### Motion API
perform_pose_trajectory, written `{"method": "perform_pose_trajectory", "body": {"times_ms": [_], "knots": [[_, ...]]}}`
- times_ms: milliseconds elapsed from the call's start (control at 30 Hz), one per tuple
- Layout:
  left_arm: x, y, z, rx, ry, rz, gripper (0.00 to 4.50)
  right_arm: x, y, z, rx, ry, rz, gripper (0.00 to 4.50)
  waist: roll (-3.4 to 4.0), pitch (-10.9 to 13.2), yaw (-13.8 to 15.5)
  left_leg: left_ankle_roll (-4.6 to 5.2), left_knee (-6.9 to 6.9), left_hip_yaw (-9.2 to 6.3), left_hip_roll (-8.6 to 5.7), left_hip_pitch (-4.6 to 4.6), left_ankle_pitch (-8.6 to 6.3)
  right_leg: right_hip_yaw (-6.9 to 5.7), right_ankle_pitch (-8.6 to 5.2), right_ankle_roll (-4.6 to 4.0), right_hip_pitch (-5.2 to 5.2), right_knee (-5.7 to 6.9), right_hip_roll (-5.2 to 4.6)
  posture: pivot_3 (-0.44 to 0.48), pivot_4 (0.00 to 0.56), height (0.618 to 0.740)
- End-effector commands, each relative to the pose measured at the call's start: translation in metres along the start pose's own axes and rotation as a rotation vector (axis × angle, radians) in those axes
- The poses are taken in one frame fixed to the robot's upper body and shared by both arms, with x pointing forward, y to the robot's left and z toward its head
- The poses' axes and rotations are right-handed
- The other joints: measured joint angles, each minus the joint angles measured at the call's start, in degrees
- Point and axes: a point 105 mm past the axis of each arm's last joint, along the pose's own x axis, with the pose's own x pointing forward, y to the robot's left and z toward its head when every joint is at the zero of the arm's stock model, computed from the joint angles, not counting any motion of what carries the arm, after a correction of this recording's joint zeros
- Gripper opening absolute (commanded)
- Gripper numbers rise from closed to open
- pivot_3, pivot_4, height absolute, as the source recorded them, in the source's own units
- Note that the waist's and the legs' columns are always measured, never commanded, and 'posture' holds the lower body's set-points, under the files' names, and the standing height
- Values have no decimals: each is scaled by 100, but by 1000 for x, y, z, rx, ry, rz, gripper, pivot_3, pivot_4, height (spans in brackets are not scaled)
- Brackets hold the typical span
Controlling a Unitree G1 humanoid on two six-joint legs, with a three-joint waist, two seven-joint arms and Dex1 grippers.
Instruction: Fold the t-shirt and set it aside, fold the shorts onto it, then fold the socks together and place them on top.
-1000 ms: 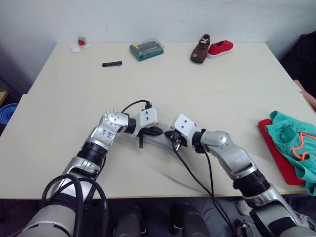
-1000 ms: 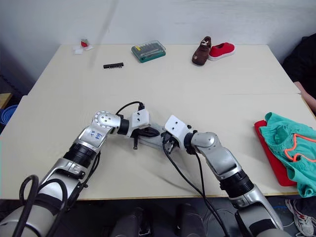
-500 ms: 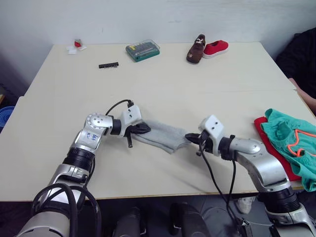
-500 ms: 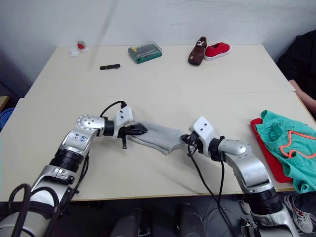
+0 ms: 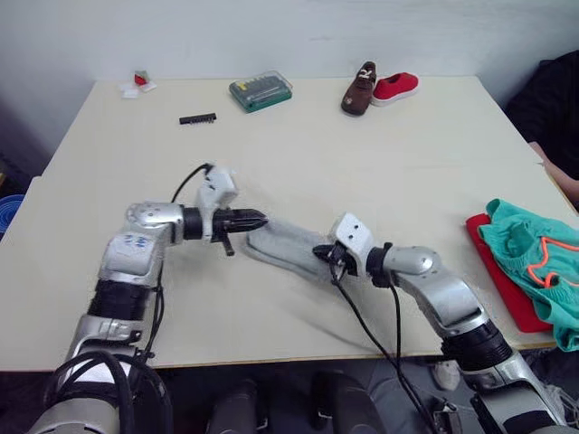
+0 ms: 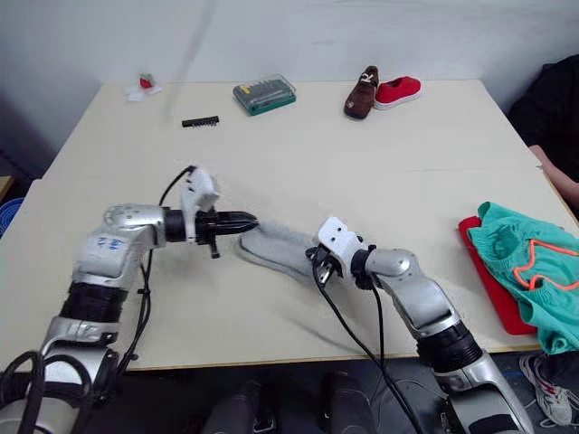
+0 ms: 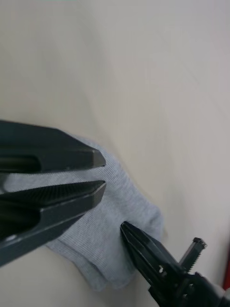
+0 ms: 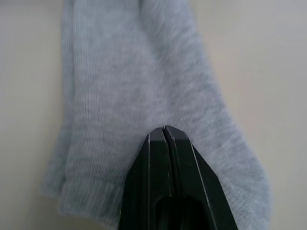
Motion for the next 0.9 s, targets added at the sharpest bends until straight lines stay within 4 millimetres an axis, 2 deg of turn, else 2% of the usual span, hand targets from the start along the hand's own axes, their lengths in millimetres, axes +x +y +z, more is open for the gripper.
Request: {"method": "perform_pose_trajectory", "body": {"times_ms": [33,133,233,367,567,633,733,833,900], "knots": [[-28,7,2,-179,-37,101,1705,2,10,-29,-4,94,37,0,-2,-1,13,-2,0,-1,0,4,1,0,0,1,3,-1,0,0,150,740],[-36,5,-13,-308,2,138,2645,3,12,-28,3,80,40,0,-4,-2,25,-5,2,-3,-2,17,3,3,-1,2,13,-7,-2,0,150,740],[-34,2,-27,-407,43,151,3336,4,13,-25,18,61,45,0,-15,-9,35,-7,2,-7,-3,27,3,4,-1,2,23,-8,-5,0,150,740],[-16,-13,-38,-566,93,74,4452,4,14,-23,26,51,54,0,-16,-9,34,-12,-1,-8,-3,33,0,4,-1,2,28,-7,-5,0,150,740],[10,-11,-65,-598,195,110,4452,3,19,-24,36,48,71,0,-12,-11,58,-23,-17,-4,-5,68,-1,5,-4,-4,51,-10,-5,0,150,740],[16,-13,-66,-615,189,95,4452,3,19,-25,37,49,70,0,-9,-15,64,-63,-28,-12,-3,109,-32,1,-6,-6,99,-37,-5,0,150,740],[22,-10,-62,-650,137,94,4452,1,17,-26,36,51,62,0,0,-36,101,-64,-27,-17,-4,111,-37,0,-6,-6,101,-38,-8,0,150,740],[26,-6,-59,-673,103,109,3823,0,16,-26,34,52,55,0,1,-40,120,-65,-27,-18,-4,111,-37,0,-6,-6,100,-36,-8,0,150,740],[26,-5,-56,-704,82,103,3158,0,16,-27,33,53,50,0,1,-40,125,-66,-27,-18,-4,111,-38,0,-6,-6,99,-36,-8,0,150,740]]}}
